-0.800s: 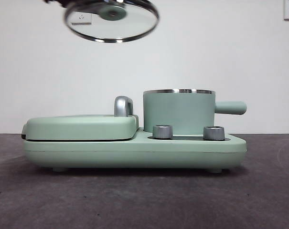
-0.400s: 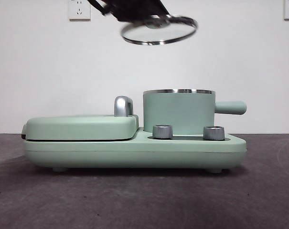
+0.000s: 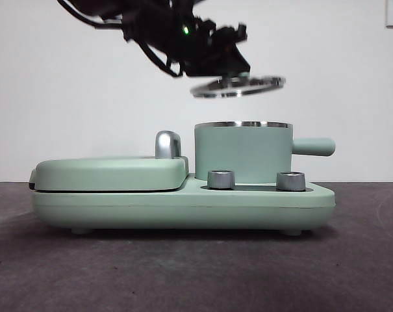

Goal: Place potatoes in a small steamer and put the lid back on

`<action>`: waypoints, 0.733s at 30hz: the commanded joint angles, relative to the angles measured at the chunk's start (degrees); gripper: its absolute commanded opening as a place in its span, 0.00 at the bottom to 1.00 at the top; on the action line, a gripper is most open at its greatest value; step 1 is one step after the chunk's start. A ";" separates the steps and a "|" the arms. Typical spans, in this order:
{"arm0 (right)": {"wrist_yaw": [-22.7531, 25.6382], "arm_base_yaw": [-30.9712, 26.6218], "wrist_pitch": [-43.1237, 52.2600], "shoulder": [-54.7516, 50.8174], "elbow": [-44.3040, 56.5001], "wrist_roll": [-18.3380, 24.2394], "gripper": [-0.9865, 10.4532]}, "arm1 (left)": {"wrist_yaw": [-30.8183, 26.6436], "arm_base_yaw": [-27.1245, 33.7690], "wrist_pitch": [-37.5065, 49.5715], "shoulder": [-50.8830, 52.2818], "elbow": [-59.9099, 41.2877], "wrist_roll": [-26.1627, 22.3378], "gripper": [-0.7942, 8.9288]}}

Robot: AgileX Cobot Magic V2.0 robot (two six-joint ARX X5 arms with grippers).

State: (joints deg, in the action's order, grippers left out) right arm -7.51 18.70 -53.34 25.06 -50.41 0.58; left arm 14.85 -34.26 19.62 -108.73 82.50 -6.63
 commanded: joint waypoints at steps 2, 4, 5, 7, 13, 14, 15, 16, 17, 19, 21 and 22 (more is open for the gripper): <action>0.04 0.24 0.72 0.24 -0.55 -0.55 0.35 | -0.13 -0.55 2.40 -1.95 2.34 -0.63 0.10; 0.04 0.24 0.74 0.28 -0.55 -0.52 0.35 | -0.13 -0.55 2.27 -2.54 2.34 -0.61 0.10; 0.04 0.24 0.74 0.28 -0.55 -0.48 0.35 | -0.13 -0.61 2.27 -2.82 2.34 -0.61 0.10; 0.07 0.24 0.76 0.28 -0.55 -0.17 0.35 | -0.13 -0.66 2.05 -3.10 2.34 -0.59 0.10; 0.09 0.24 0.79 0.28 -0.55 -0.11 0.35 | -0.11 -1.09 -0.98 -3.28 2.34 -0.63 0.10; 0.09 0.24 0.79 0.26 -0.55 -0.11 0.35 | -0.11 -1.09 -1.92 -3.28 2.34 -0.63 0.10; 0.09 0.24 0.81 0.26 -0.55 -0.11 0.35 | -0.11 -1.09 -2.51 -3.30 2.34 -0.63 0.10; 0.09 0.24 0.81 0.28 -0.55 -0.11 0.35 | -0.11 -1.09 -3.17 -3.30 2.34 -0.66 0.10; 0.09 0.24 0.81 0.28 -0.55 -0.11 0.35 | -0.11 -1.09 -3.48 -3.30 2.34 -0.66 0.10; 0.09 0.24 0.81 0.28 -0.55 -0.11 0.35 | -0.11 -1.09 -3.74 -3.30 2.34 -0.66 0.10; 0.09 0.24 0.81 0.28 -0.55 -0.11 0.35 | -0.11 -1.09 -3.74 -3.30 2.34 -0.68 0.10; 0.09 0.24 0.81 0.28 -0.55 -0.11 0.35 | -0.09 -1.07 -3.74 -3.30 2.34 -0.68 0.10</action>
State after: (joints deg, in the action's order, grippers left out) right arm -7.51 18.70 -53.28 25.06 -50.41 0.60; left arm 14.76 -34.89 13.96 -111.07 82.56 -6.66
